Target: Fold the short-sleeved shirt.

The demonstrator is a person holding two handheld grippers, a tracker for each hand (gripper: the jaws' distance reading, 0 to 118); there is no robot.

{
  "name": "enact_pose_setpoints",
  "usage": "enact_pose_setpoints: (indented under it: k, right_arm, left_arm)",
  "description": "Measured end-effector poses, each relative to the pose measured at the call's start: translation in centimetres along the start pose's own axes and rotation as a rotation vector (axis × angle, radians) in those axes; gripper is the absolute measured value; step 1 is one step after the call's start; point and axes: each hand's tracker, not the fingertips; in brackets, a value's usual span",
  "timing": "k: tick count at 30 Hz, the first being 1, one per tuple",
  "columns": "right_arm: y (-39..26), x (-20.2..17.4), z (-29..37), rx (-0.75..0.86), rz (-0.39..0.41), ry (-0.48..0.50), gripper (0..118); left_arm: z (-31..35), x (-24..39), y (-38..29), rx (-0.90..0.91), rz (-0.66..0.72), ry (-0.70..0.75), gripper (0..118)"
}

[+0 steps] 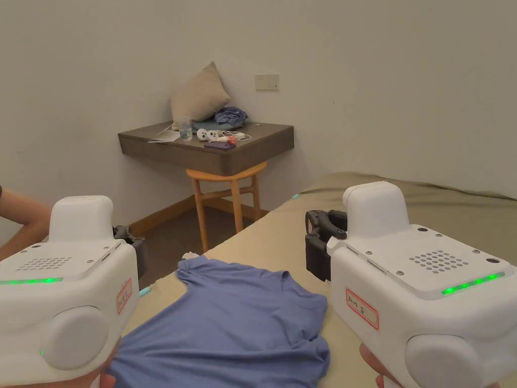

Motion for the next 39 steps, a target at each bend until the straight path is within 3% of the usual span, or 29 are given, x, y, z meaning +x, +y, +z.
enact_pose_setpoints:
  k: [5,8,16,18,19,20,21,22,23,31,32,34,35,36,37,38,39]
  right_arm:
    - [-1.8,1.9,-2.2,-0.078,0.004,-0.074,4]
    - [-3.9,5.1,-4.3,-0.123,-0.025,-0.111,4]
    - [-9.6,10.5,-10.7,-0.3,-0.019,-0.151,4]
    - [-11.1,11.5,-11.9,-0.33,-0.027,-0.155,4]
    - [-11.8,12.1,-12.3,-0.352,-0.03,-0.156,4]
    - [-12.6,12.6,-12.7,-0.373,-0.035,-0.157,4]
    - [-13.2,13.0,-12.8,-0.386,-0.037,-0.157,4]
    - [-13.9,13.2,-13.0,-0.406,-0.038,-0.164,4]
    - [-14.5,13.5,-13.2,-0.422,-0.036,-0.17,4]
    - [-15.3,14.6,-12.0,-0.449,-0.032,-0.199,4]
    - [-15.2,14.8,-11.8,-0.448,-0.031,-0.205,4]
    - [-14.9,15.1,-11.0,-0.445,-0.033,-0.212,4]
    - [-14.8,15.3,-10.7,-0.445,-0.032,-0.217,4]
    - [-14.7,15.5,-10.3,-0.445,-0.031,-0.223,4]
    - [-14.6,15.7,-10.0,-0.444,-0.03,-0.23,4]
    - [-14.5,15.9,-9.5,-0.442,-0.031,-0.237,4]
    - [-14.4,16.0,-9.2,-0.441,-0.035,-0.245,4]
  left_arm:
    - [-8.9,4.7,-3.6,-0.158,-0.005,-0.158,0]
    - [-15.4,8.6,-6.7,-0.286,-0.03,-0.246,0]
    - [-29.9,18.2,-16.3,-0.599,-0.05,-0.443,0]
    - [-32.1,19.8,-17.8,-0.615,-0.084,-0.436,0]
    - [-33.0,20.5,-18.3,-0.612,-0.089,-0.435,8]
    - [-33.5,21.1,-18.7,-0.607,-0.129,-0.436,53]
    - [-34.1,21.6,-18.9,-0.61,-0.154,-0.407,118]
    - [-34.9,22.2,-19.3,-0.633,-0.177,-0.371,118]
    - [-34.9,21.8,-18.2,-0.49,-0.203,-0.368,118]
    - [-39.5,25.1,-22.5,-0.686,-0.304,-0.307,118]
    - [-39.6,25.2,-23.2,-0.683,-0.335,-0.297,110]
    - [-39.9,24.7,-23.9,-0.662,-0.334,-0.314,64]
    - [-40.0,23.8,-23.2,-0.636,-0.21,-0.383,64]
    - [-39.8,22.9,-22.9,-0.661,-0.136,-0.365,53]
    - [-39.7,22.5,-22.5,-0.633,-0.176,-0.252,22]
    - [-39.7,22.1,-22.5,-0.614,-0.266,-0.15,0]
    - [-40.1,21.2,-22.4,-0.583,-0.239,-0.162,0]
